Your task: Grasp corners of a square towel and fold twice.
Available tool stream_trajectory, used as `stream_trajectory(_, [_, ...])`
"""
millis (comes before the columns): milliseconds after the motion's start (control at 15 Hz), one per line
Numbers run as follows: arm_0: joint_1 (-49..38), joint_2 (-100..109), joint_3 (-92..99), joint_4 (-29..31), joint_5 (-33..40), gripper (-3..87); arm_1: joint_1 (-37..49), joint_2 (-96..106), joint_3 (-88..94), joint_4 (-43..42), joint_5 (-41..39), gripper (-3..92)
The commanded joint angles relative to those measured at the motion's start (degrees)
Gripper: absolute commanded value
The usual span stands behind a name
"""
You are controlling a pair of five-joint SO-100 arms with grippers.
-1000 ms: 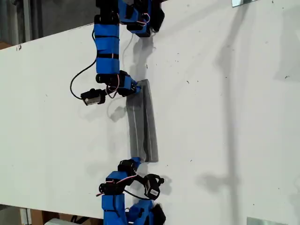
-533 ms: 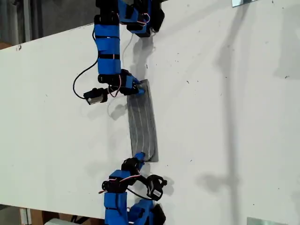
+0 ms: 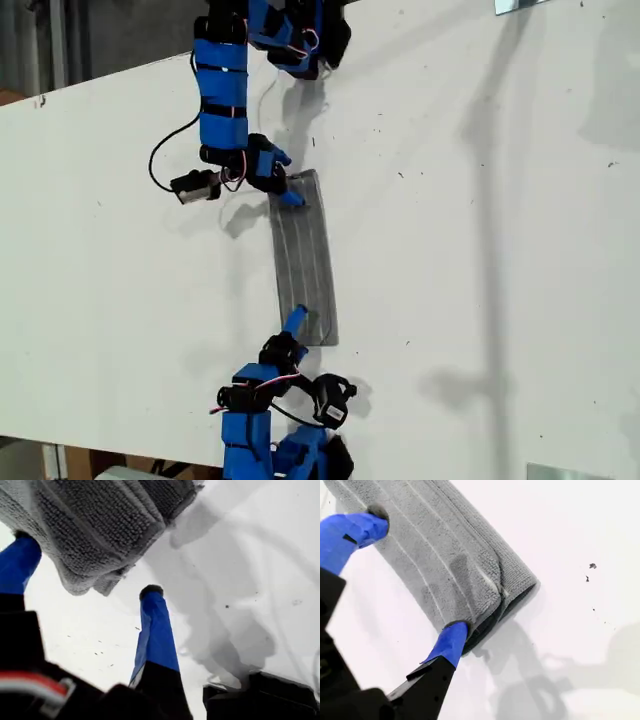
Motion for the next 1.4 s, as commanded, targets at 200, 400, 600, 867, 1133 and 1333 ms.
stream_trajectory(200, [0.5,2.2,-0.2,-1.4,-1.2,34.6,4.7,-7.6,0.7,-8.1,-4.5,25.3])
stream_trajectory(400, [1.0,2.6,1.4,-2.4,-1.8,32.0,7.4,-14.4,1.0,-8.1,-6.6,10.6])
stream_trajectory(600, [1.1,4.5,5.1,-4.4,-2.3,30.0,9.2,-6.1,11.9,-9.0,-2.3,0.0])
stream_trajectory(867, [-1.7,4.3,15.0,-11.7,-3.4,29.1,5.1,16.5,21.9,-3.9,8.9,0.0])
stream_trajectory(1133, [-5.9,2.9,18.5,-14.9,-0.7,28.0,-0.2,48.2,28.6,7.2,21.1,-0.1])
stream_trajectory(1333, [-7.8,-0.6,17.2,-15.4,1.2,27.8,-0.9,57.2,29.4,11.3,25.3,-0.1])
